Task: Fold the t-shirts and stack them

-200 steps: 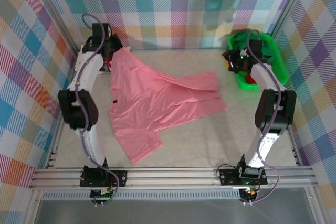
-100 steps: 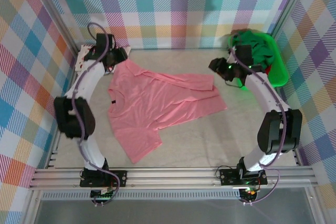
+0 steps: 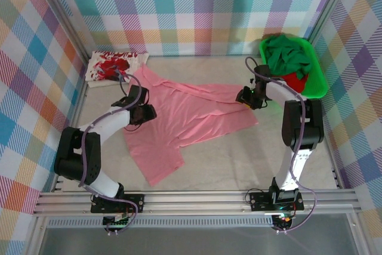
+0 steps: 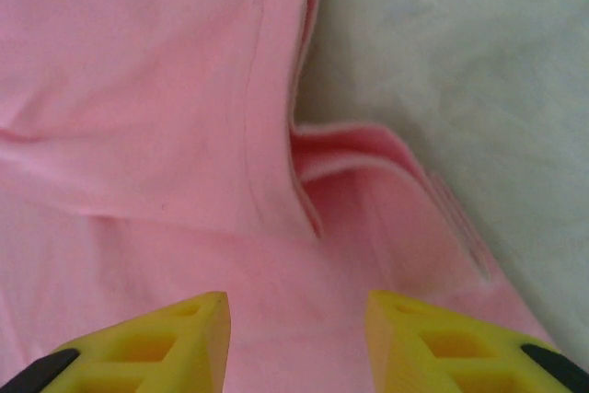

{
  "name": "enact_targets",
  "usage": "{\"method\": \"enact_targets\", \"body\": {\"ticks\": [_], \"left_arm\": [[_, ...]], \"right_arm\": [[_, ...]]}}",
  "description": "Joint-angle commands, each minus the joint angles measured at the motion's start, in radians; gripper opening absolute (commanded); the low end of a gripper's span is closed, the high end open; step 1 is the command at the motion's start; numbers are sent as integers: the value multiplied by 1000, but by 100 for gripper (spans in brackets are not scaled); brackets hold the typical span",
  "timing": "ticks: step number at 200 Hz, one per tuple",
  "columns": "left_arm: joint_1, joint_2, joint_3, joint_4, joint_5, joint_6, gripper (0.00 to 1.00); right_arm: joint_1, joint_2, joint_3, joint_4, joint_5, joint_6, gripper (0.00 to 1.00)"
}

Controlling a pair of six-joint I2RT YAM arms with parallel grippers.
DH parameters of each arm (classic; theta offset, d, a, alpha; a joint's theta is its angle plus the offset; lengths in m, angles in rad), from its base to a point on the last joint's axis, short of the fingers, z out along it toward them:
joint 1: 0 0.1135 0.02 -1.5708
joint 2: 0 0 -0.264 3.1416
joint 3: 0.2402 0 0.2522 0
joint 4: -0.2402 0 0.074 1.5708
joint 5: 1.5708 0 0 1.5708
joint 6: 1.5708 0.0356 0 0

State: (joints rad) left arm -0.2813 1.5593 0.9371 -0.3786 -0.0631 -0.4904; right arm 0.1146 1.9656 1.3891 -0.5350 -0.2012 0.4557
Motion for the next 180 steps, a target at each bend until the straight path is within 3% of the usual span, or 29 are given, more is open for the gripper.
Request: {"method": "enact_targets", "body": {"ticks": [1, 63, 112, 180], "left_arm": [[-13, 2, -7, 11, -2, -24, 51], [-14, 26, -13, 28, -25, -7, 51], [-15, 31, -10, 18, -29, -10, 51], [-13, 6, 4, 11, -67, -3, 51]], "right_arm": [[1, 43, 55, 35, -8, 6, 42], [3, 135, 115, 63, -26, 33, 33], [3, 120, 119, 52, -48, 66, 0], [-39, 61, 205, -23, -176, 187, 0]]}}
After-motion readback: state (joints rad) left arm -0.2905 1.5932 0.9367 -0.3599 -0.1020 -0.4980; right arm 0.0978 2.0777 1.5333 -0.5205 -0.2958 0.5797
